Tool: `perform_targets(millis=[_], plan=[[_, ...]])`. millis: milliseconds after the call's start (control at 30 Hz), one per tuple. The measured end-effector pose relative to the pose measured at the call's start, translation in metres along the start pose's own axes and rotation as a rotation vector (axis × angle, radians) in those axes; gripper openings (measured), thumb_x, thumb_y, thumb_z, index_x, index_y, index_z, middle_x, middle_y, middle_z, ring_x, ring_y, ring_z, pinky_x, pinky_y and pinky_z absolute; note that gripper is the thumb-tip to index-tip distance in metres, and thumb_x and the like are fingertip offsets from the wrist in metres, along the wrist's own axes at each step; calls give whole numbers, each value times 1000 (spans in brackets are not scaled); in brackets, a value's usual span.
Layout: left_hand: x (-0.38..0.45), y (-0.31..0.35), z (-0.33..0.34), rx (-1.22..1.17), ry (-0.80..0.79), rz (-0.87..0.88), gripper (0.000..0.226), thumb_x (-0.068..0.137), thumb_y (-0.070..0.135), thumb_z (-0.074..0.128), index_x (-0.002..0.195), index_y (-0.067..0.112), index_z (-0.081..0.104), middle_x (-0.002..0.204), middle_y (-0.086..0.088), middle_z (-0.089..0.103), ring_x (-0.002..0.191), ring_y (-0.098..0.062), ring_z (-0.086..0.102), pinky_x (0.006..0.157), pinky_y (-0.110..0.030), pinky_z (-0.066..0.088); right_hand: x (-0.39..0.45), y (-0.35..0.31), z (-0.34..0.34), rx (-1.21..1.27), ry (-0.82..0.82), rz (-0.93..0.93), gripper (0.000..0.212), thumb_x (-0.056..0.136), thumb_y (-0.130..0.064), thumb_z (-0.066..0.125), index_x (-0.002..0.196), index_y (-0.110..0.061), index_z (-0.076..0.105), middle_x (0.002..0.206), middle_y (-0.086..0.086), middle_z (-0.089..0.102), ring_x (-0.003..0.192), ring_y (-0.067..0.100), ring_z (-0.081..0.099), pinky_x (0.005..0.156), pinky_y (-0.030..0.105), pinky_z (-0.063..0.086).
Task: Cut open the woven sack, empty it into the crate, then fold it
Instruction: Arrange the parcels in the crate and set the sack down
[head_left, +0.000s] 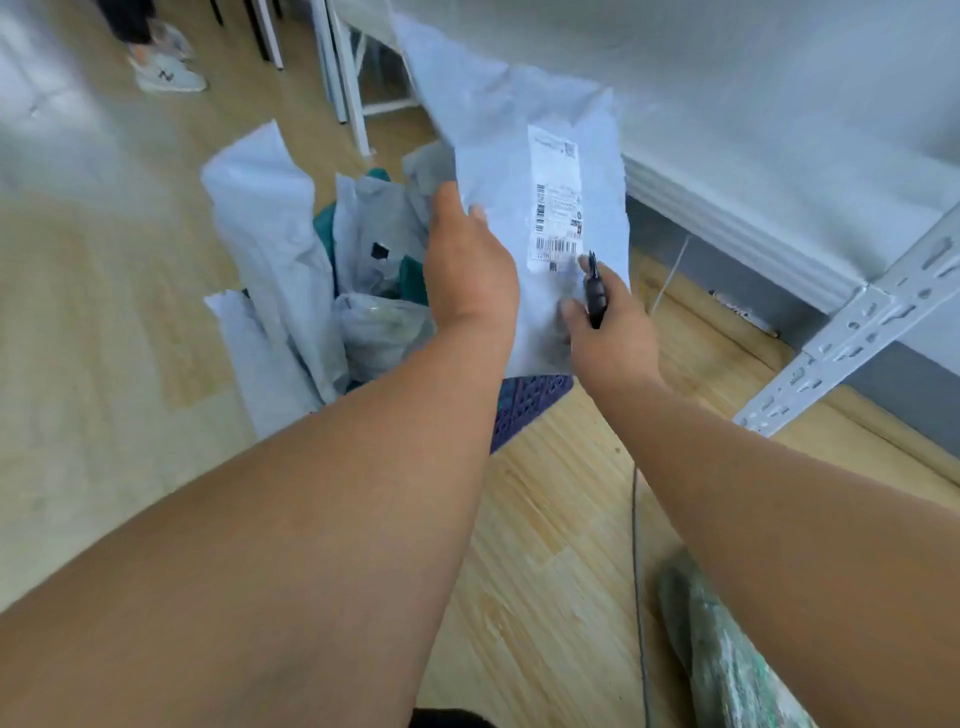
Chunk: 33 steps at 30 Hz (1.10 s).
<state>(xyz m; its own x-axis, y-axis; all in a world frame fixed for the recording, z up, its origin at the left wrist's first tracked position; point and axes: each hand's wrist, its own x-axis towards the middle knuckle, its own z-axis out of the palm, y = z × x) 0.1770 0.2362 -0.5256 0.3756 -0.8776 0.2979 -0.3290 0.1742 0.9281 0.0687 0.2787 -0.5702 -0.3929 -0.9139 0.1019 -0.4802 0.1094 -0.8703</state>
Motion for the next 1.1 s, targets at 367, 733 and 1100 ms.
perform_targets(millis=[367, 733, 1100], plan=[[45, 3, -28, 147, 250, -490, 76, 88, 10, 58, 151, 8, 14, 155, -8, 20, 136, -26, 33, 107, -30, 27, 19, -50, 35, 13, -254, -29, 46, 96, -22, 52, 141, -31, 46, 88, -15, 54, 91, 14, 53, 80, 22, 39], [85, -40, -46, 1350, -581, 246, 62, 92, 64, 34, 145, 32, 35, 156, -5, 23, 144, -38, 14, 113, -61, -3, 21, -32, 74, 182, -289, 173, 49, 97, -25, 55, 142, -39, 43, 99, -10, 56, 81, 11, 51, 84, 37, 51], [97, -63, -20, 1293, -541, 677, 70, 90, 31, 58, 149, 21, 22, 157, -11, 13, 146, -35, 7, 119, -46, 5, 39, -22, 99, 166, -174, 138, 50, 97, -22, 52, 144, -36, 42, 107, -13, 57, 95, 14, 57, 89, 29, 48]])
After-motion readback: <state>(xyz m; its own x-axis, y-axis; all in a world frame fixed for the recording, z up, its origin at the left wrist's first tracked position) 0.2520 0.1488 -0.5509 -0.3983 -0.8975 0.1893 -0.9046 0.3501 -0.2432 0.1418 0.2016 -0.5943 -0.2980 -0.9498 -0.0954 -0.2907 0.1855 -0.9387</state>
